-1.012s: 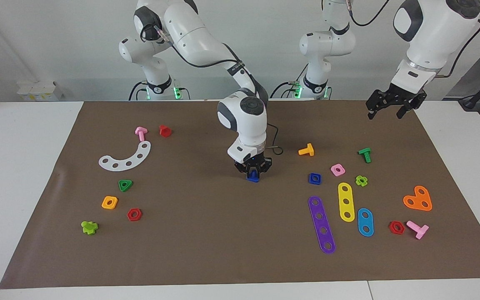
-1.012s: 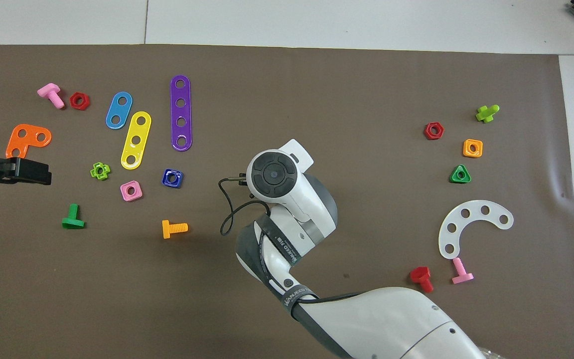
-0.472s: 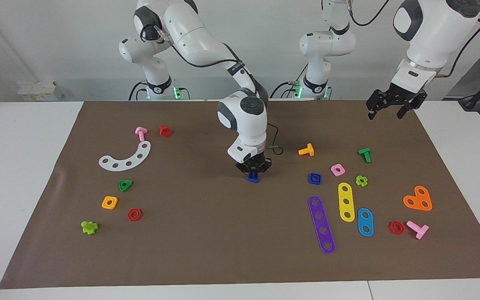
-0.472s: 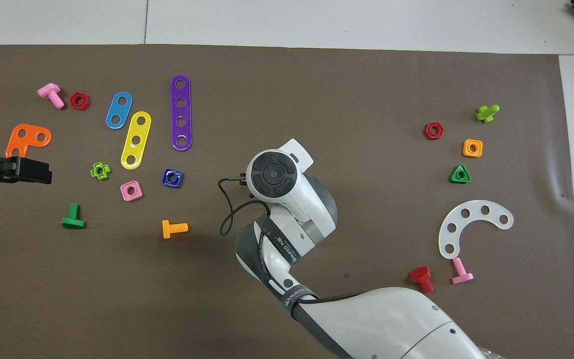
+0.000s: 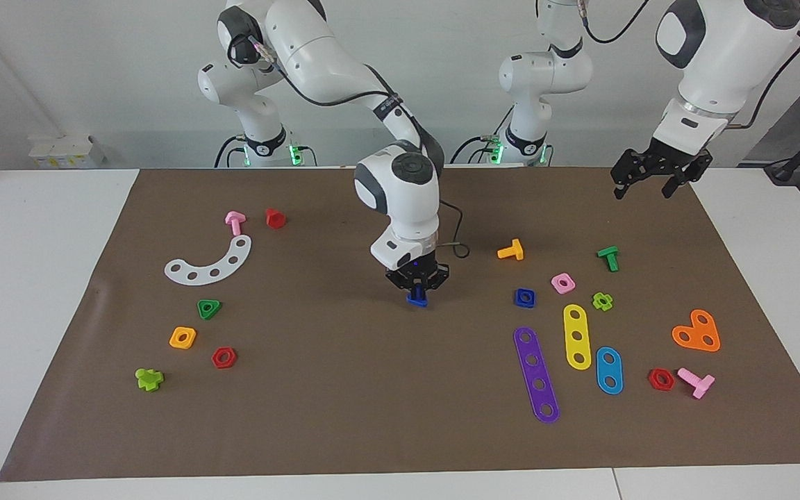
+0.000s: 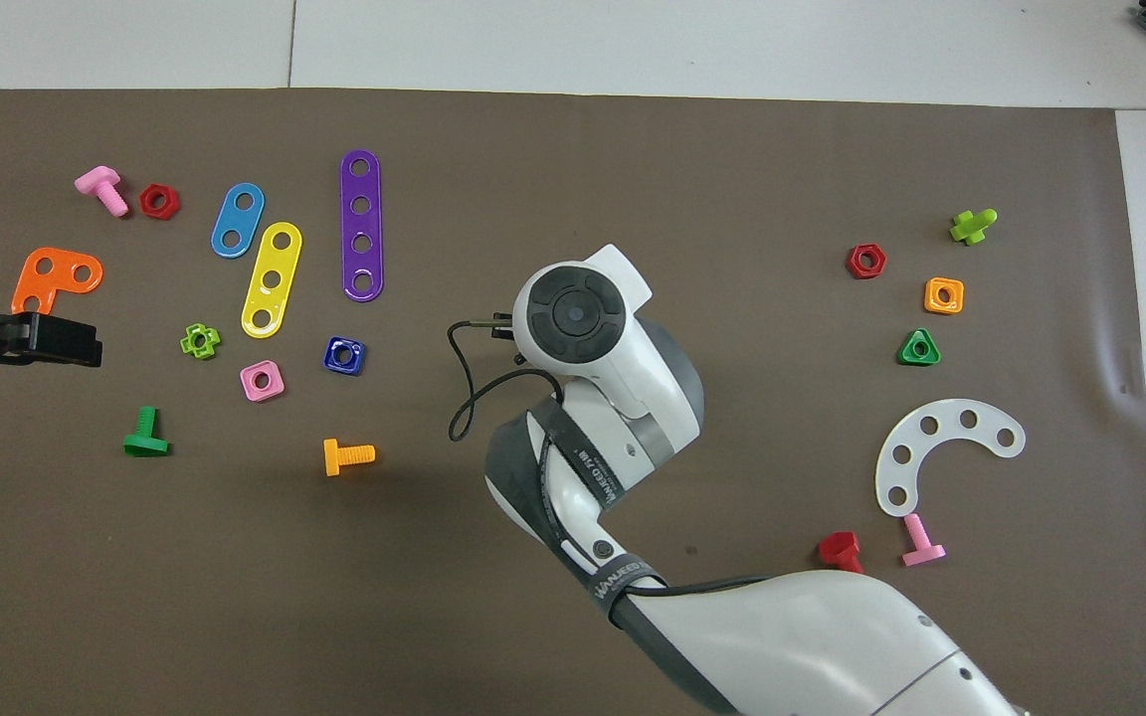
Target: Unscrew and place screws in storage area
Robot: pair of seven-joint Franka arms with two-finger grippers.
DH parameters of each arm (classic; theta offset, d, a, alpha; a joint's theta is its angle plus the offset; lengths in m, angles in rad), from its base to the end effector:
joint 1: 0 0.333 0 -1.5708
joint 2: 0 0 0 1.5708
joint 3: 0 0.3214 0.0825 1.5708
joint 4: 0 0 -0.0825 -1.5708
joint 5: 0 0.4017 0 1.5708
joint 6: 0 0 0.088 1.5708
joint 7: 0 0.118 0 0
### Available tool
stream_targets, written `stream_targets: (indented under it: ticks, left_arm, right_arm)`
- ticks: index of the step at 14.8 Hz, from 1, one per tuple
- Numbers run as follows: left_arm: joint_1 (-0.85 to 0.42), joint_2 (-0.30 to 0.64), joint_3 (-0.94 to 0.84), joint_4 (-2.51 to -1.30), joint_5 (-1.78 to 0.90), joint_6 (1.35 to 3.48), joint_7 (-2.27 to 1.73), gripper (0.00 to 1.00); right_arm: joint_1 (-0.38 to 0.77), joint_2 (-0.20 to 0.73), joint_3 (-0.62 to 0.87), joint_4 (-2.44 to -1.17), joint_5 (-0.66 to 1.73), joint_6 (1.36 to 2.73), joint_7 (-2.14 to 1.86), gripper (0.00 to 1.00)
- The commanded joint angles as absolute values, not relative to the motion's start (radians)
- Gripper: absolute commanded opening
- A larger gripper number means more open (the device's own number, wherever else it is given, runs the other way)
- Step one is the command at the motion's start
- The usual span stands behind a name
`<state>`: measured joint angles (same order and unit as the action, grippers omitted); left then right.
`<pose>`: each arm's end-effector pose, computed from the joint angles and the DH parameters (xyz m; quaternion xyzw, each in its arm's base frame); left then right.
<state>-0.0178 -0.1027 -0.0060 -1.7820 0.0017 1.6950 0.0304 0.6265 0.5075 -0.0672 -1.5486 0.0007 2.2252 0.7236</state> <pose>0.5471 -0.0130 0.5831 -0.9996 0.0272 -0.0078 0.0012 0.6139 0.3926 0.3586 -0.9933 0.0764 -0.0774 0.0383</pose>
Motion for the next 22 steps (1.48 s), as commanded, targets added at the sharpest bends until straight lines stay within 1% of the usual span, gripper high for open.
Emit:
stream_targets:
  ticks: [1,3,6,8,9,12,14,16,19,22]
  left_arm:
    - [-0.005,-0.126,-0.014,-1.801,-0.005,1.697,0.035,1.00]
    - [-0.003,-0.126,-0.014,-1.801,-0.005,1.697,0.035,1.00]
    - [-0.005,-0.126,-0.014,-1.801,-0.005,1.697,0.035,1.00]
    - [-0.005,-0.126,-0.014,-1.801,-0.005,1.697,0.035,1.00]
    - [-0.003,-0.126,-0.014,-1.801,-0.005,1.697,0.034,1.00]
    - [-0.003,-0.126,-0.014,-1.801,-0.005,1.697,0.035,1.00]
    - [-0.005,-0.126,-0.014,-1.801,-0.005,1.697,0.035,1.00]
    - [-0.003,-0.126,-0.014,-1.801,-0.005,1.697,0.035,1.00]
    - [-0.003,-0.126,-0.014,-1.801,-0.005,1.697,0.035,1.00]
    - [-0.003,-0.126,-0.014,-1.801,-0.005,1.697,0.035,1.00]
  right_arm:
    - [0.513,0.367,-0.052,-1.594,0.008,2.117,0.639,0.00]
    - [0.419,0.290,-0.052,-1.655,0.020,2.079,0.521,0.00]
    - [0.287,0.232,-0.054,-1.765,0.055,2.089,0.326,0.00]
    - [0.211,0.207,-0.054,-1.851,0.066,2.140,0.220,0.00]
    - [0.177,0.207,-0.052,-1.889,0.072,2.166,0.174,0.00]
    - [0.109,0.222,-0.054,-1.988,0.091,2.302,0.074,0.00]
    - [0.083,0.225,-0.054,-2.022,0.092,2.318,0.040,0.00]
    - [0.081,0.235,-0.054,-2.025,0.095,2.321,0.041,0.00]
    - [0.083,0.258,-0.054,-2.043,0.095,2.399,0.048,0.00]
    - [0.083,0.293,-0.054,-2.043,0.095,2.436,0.052,0.00]
